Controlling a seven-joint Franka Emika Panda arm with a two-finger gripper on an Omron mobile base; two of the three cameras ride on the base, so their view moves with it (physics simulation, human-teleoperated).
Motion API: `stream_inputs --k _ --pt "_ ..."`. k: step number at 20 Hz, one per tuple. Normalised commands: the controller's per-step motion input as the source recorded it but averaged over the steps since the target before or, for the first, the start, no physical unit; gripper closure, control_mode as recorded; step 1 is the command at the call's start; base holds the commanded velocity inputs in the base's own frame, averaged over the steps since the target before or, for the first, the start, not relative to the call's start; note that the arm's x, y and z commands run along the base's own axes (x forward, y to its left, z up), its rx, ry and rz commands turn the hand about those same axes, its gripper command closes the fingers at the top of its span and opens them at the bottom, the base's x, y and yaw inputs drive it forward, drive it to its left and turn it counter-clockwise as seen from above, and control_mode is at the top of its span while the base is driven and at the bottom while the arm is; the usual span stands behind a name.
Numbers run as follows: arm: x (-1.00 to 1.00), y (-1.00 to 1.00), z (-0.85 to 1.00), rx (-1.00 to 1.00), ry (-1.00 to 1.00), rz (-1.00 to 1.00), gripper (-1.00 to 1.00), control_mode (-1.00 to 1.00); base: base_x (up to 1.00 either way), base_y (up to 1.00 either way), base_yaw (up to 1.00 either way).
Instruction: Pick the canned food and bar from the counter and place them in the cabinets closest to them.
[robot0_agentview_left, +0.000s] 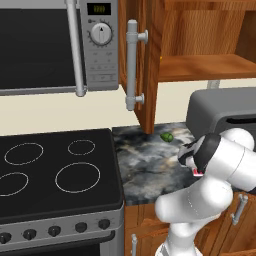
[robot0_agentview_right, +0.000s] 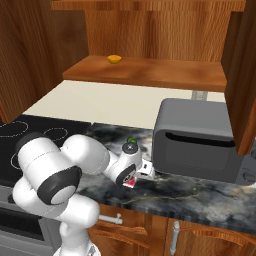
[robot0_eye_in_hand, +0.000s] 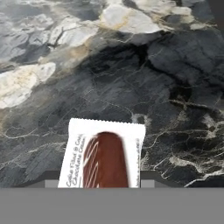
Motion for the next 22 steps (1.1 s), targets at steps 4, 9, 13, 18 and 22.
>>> stream_inputs --k 4,9,13,18,22 --pt "-0.08 0.00 0.05 0.00 -0.02 0.00 1.00 -1.00 0.00 0.00 0.00" --pt "-0.03 0.00 0.31 0.01 -0.04 0.00 1.00 -1.00 0.00 0.00 0.00" --pt "-0.03 0.00 0.40 0.02 0.00 0.00 1.00 -1.00 0.00 0.00 0.00" --pt "-0.01 0.00 0.44 0.03 0.02 0.00 1.00 -1.00 0.00 0.00 0.00" --pt "-0.03 -0.02 0.46 0.03 0.03 0.00 1.00 -1.00 0.00 0.00 0.00"
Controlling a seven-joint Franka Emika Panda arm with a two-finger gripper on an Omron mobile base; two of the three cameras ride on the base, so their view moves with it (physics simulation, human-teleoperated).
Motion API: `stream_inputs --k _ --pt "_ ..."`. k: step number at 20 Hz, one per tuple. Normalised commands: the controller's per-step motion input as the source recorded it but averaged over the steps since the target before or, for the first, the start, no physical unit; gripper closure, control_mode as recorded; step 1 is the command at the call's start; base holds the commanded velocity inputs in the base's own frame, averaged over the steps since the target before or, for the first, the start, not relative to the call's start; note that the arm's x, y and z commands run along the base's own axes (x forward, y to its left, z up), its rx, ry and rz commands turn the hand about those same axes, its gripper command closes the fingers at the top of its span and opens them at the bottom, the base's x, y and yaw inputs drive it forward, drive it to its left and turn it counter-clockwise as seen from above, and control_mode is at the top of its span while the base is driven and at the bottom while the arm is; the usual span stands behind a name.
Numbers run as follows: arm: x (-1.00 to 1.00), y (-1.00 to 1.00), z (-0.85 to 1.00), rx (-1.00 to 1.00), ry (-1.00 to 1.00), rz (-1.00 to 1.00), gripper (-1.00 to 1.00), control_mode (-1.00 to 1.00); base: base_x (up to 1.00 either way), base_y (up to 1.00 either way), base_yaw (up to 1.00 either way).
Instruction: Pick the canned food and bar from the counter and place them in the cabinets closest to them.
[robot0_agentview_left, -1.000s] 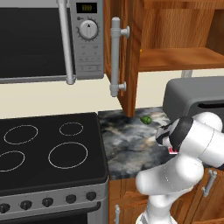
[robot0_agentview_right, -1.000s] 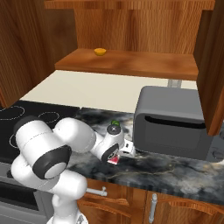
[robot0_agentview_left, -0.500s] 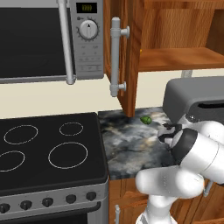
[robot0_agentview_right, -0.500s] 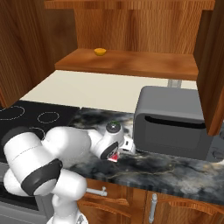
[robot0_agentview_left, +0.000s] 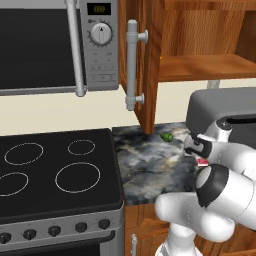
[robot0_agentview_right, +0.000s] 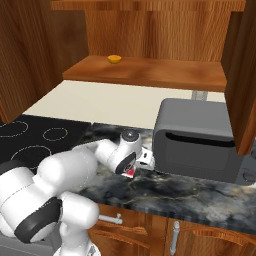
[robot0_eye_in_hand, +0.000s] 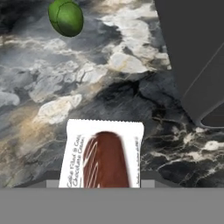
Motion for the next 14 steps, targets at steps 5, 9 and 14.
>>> stream_inputs --k 5,9,14 --pt "-0.07 -0.02 0.51 0.04 0.01 0.00 1.00 -1.00 0.00 0.00 0.00" --pt "-0.18 -0.03 0.53 0.03 0.00 -0.02 1.00 -1.00 0.00 0.00 0.00" --pt "-0.23 -0.03 0.55 0.04 0.00 -0.02 1.00 -1.00 0.00 0.00 0.00"
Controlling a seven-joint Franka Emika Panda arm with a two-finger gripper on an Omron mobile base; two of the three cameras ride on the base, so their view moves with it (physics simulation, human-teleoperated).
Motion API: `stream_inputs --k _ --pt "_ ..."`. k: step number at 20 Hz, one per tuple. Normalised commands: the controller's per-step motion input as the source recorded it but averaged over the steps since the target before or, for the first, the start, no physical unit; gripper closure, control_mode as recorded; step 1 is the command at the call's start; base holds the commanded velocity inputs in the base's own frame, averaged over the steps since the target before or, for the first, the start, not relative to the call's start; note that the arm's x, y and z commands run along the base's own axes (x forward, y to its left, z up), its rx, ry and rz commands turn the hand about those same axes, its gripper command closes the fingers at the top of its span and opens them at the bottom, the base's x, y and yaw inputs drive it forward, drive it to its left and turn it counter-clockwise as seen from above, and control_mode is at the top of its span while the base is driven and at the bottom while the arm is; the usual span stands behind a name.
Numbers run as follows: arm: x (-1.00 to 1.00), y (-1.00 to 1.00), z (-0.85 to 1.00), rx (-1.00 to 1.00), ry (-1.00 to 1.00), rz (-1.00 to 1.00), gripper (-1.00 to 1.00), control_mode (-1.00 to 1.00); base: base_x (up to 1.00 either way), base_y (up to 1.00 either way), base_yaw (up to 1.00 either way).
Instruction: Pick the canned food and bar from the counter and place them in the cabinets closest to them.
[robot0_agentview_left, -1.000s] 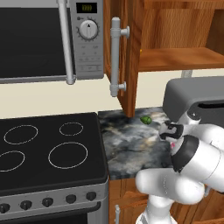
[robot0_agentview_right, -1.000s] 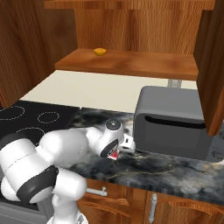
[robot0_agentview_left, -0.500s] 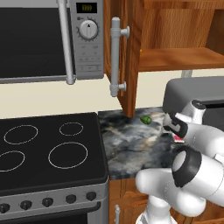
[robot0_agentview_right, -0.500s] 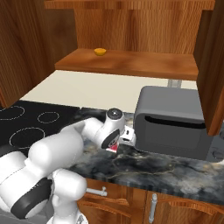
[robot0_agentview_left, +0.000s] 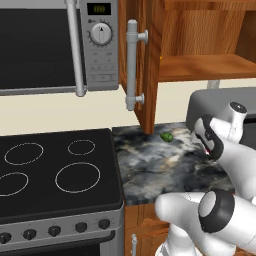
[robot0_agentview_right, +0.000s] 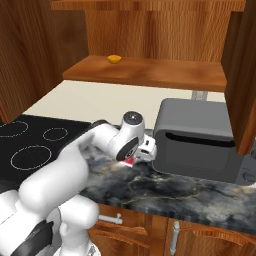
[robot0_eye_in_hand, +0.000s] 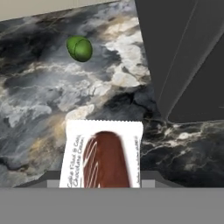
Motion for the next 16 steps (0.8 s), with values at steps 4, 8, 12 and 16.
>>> stream_inputs --k 4,8,12,16 --pt "-0.21 0.00 0.59 0.04 0.00 -0.02 1.00 -1.00 0.00 0.00 0.00" --pt "-0.24 0.00 0.60 0.03 -0.01 -0.02 1.00 -1.00 0.00 0.00 0.00" --pt "-0.30 0.00 0.58 0.01 -0.04 -0.01 1.00 -1.00 0.00 0.00 0.00" --pt "-0.39 0.00 0.52 0.00 -0.08 0.00 1.00 -1.00 0.00 0.00 0.00"
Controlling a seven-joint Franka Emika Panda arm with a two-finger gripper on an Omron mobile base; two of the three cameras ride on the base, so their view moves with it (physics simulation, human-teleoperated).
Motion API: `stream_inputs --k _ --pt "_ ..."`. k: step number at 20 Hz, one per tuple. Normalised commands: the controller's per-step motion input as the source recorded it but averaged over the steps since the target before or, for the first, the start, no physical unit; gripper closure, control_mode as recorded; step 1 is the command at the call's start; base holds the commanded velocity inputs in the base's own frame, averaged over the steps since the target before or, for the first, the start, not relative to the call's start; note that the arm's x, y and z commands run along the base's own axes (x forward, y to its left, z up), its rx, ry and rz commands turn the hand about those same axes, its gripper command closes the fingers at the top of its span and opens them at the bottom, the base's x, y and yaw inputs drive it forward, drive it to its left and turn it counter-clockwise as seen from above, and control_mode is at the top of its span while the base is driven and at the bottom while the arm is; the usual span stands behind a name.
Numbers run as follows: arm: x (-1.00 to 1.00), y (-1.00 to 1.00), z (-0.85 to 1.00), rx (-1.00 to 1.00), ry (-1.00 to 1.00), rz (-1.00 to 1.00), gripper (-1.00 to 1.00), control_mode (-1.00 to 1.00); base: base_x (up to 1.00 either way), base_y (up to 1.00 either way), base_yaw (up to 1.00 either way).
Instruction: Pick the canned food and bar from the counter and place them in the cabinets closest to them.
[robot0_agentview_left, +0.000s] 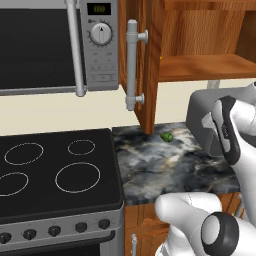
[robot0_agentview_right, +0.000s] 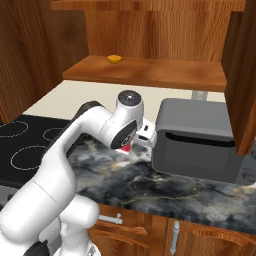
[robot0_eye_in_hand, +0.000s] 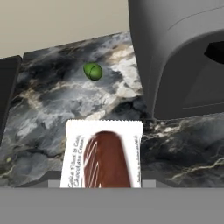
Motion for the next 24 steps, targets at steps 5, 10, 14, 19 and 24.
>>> stream_inputs --k 5,10,14,19,24 --pt "-0.38 0.00 0.54 0.00 -0.06 0.00 1.00 -1.00 0.00 0.00 0.00" --pt "-0.38 0.00 0.54 0.00 -0.04 0.00 1.00 -1.00 0.00 0.00 0.00" --pt "-0.39 0.00 0.53 0.00 -0.04 0.00 1.00 -1.00 0.00 0.00 0.00" --pt "-0.38 0.04 0.52 0.00 -0.03 0.00 1.00 -1.00 0.00 0.00 0.00" --pt "-0.33 0.09 0.50 0.00 -0.06 0.00 1.00 -1.00 0.00 0.00 0.00"
